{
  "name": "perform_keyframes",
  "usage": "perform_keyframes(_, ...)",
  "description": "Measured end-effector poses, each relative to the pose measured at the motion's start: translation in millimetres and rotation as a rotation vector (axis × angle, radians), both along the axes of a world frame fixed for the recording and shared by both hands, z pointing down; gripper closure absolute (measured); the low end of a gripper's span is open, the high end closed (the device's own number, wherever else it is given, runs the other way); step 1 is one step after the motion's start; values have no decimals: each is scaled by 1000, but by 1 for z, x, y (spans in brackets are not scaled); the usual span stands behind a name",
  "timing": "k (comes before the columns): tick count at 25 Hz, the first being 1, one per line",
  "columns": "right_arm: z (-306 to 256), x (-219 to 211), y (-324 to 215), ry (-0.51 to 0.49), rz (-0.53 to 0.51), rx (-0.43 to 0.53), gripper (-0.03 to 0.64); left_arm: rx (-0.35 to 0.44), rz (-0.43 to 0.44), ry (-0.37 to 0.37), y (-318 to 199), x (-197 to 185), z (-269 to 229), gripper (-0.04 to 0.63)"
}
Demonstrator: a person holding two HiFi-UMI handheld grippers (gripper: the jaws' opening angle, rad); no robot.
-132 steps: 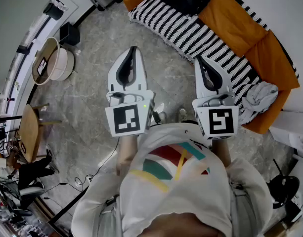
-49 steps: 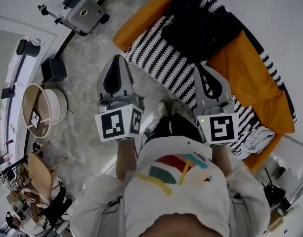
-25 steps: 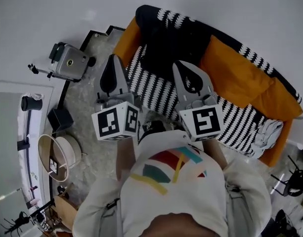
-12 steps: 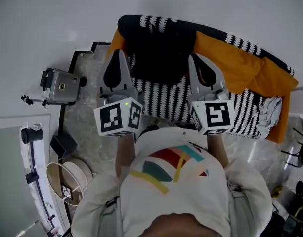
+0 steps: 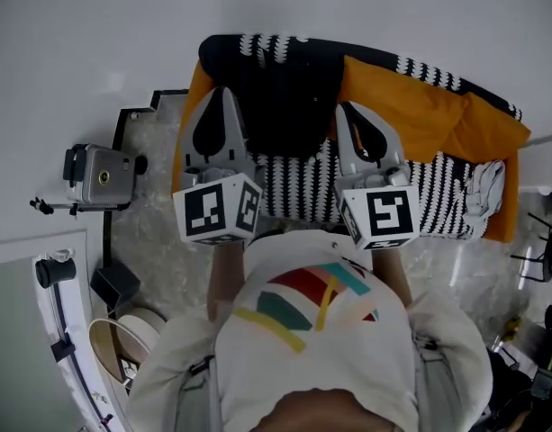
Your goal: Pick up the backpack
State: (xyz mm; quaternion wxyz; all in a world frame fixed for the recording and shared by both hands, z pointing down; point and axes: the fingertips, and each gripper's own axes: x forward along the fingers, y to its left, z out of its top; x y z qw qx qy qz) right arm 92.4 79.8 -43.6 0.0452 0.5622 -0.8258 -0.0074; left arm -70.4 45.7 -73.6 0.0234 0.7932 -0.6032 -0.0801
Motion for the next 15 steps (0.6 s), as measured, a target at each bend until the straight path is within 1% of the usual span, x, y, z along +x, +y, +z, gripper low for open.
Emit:
perform_keyframes(6,5,2,-6,-4,48,-11,615,-14,17,7,-12,-10,4,580)
perform_keyframes(11,2,3,-11,-9,87,3,615,-8,20,1,-21,-22,3,580)
perform_keyframes(15,3,3,-17,-6,101,3,615,-25,12,-9,-28,-30,10,580)
